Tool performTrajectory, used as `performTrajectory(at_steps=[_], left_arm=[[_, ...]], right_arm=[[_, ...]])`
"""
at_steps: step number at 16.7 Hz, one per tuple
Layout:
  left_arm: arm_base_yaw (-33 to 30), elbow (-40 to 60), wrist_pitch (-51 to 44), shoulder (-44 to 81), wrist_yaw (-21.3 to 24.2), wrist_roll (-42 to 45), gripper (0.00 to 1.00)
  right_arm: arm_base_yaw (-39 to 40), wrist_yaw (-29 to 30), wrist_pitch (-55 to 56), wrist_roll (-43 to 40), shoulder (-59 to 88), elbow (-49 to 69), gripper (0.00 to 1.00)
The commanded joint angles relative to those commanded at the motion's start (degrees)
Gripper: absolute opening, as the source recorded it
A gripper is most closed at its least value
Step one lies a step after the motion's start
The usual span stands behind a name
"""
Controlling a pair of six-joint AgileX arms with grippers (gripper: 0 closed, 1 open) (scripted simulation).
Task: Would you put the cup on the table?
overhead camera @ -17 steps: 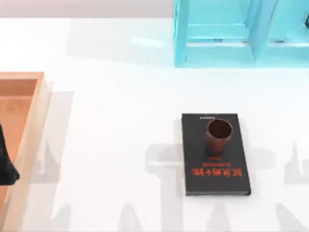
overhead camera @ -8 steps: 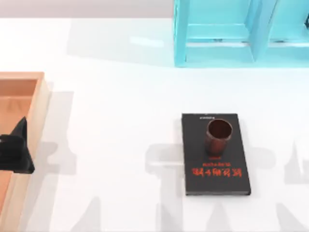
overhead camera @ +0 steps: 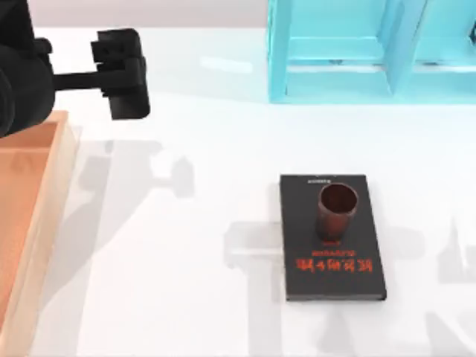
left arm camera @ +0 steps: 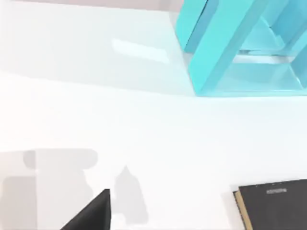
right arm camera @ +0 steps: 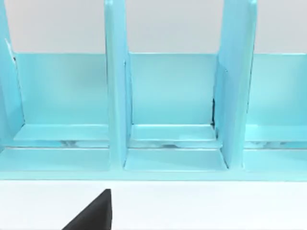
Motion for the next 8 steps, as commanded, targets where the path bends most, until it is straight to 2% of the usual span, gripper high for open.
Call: performTrajectory(at_steps=[8], left_arm=[[-18.23, 53.94, -23.68, 41.09, -4.38, -20.53, 1.00]], right_arm=[[0.00, 0.00, 0.00, 0.00, 0.00, 0.00, 1.00]])
